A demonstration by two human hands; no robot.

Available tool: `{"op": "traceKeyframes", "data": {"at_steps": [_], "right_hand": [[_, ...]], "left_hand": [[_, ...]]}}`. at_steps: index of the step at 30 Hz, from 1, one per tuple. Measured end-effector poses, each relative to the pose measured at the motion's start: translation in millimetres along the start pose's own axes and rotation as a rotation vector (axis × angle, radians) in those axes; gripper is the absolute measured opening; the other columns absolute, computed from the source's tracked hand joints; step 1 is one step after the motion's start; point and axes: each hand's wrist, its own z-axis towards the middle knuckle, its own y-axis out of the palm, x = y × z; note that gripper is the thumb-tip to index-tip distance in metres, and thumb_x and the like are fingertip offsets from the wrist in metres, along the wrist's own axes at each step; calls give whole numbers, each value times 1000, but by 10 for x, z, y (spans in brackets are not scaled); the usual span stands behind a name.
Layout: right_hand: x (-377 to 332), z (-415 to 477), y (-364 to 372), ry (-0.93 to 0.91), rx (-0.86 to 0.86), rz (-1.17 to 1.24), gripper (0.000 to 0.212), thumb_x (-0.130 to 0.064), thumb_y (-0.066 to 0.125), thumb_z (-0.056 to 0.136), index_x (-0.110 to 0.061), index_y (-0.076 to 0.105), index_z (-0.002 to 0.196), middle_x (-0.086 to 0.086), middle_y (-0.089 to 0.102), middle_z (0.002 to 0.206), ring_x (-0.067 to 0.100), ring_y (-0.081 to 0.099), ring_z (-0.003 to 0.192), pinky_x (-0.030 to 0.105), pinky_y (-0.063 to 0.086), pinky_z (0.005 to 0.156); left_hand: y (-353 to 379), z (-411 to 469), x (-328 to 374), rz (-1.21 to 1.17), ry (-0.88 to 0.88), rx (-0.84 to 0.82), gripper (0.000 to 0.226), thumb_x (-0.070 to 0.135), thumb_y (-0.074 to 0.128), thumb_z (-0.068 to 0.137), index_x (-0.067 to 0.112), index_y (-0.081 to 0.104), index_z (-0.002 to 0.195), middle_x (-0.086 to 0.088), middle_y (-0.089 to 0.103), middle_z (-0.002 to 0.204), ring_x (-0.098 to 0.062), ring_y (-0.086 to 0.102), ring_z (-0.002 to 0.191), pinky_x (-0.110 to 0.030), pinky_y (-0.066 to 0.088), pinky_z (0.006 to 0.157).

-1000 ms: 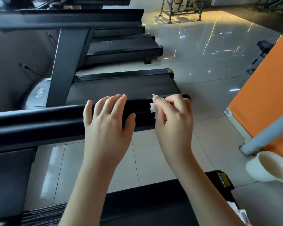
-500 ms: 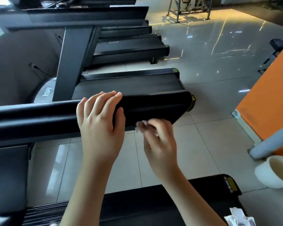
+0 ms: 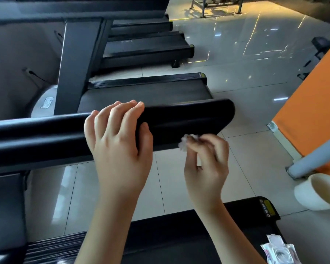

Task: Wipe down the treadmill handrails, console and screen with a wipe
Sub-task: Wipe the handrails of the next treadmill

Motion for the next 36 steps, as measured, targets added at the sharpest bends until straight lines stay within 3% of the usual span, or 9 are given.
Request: {"op": "traceKeyframes", "data": {"at_steps": [4, 9, 13, 16, 19, 24, 28, 34, 36], "right_hand": [[11, 63, -40, 125, 98, 6, 12, 1, 62, 91, 7, 70, 85, 5, 54, 97, 30, 63, 80, 31, 55, 72], [-97, 270, -69, 11, 56, -48, 14, -3, 61, 94, 4, 73, 90, 8, 60, 92, 23, 58, 82, 25, 49, 75], [-101, 585, -105, 80, 89, -148, 16, 5, 59, 91, -1, 74, 89, 8, 61, 84, 22, 52, 79, 13, 38, 75], [-170, 633, -68, 31, -72, -158, 18, 9, 60, 86, -2, 74, 88, 9, 62, 83, 20, 47, 82, 7, 31, 79], [-167, 731, -96, -56, -206, -158, 16, 7, 59, 86, -1, 73, 84, 10, 61, 80, 19, 44, 81, 9, 28, 74], [43, 1019, -196, 45, -119, -258, 28, -6, 45, 86, -1, 68, 71, 11, 58, 74, 19, 36, 74, 14, 20, 66], [-26, 737, -243, -3, -151, -211, 20, 0, 54, 92, -2, 73, 87, 9, 62, 82, 17, 43, 79, 5, 27, 79], [106, 630, -268, 30, 43, -186, 15, -2, 60, 94, 0, 74, 88, 13, 64, 87, 28, 57, 81, 18, 43, 79], [19, 474, -223, 43, 27, -134, 21, -7, 57, 96, 1, 74, 87, 11, 62, 91, 25, 55, 86, 17, 42, 82]], "left_hand": [[17, 3, 29, 41, -26, -14, 36, 29, 54, 87, 7, 67, 112, -7, 65, 116, -26, 48, 114, -52, 32, 103], [37, -5, 68, 94, -25, -18, 39, 33, 56, 86, 5, 65, 111, -9, 63, 115, -29, 47, 113, -54, 31, 104], [40, -1, 83, 95, -22, -14, 39, 32, 54, 86, 4, 64, 111, -11, 63, 115, -29, 47, 112, -49, 27, 105], [43, -5, 98, 97, -35, -18, 40, 32, 54, 86, 3, 64, 111, -11, 63, 115, -30, 47, 112, -51, 27, 104], [41, -6, 117, 93, -49, -27, 40, 32, 53, 86, 3, 64, 111, -12, 63, 115, -30, 46, 113, -54, 27, 105], [-4, 5, 151, 102, -75, -86, 40, 31, 53, 85, 5, 62, 113, -10, 62, 117, -28, 42, 116, -55, 20, 110], [-10, 61, 215, 105, -10, -160, 40, 31, 53, 86, 7, 63, 116, -8, 62, 119, -29, 46, 118, -50, 16, 113], [47, 85, 257, 83, 14, -173, 42, 34, 54, 85, 8, 65, 117, -7, 64, 116, -27, 47, 112, -44, 25, 107], [51, 82, 257, 84, 12, -158, 42, 33, 54, 84, 7, 66, 115, -7, 65, 114, -27, 47, 110, -43, 26, 106]]}}
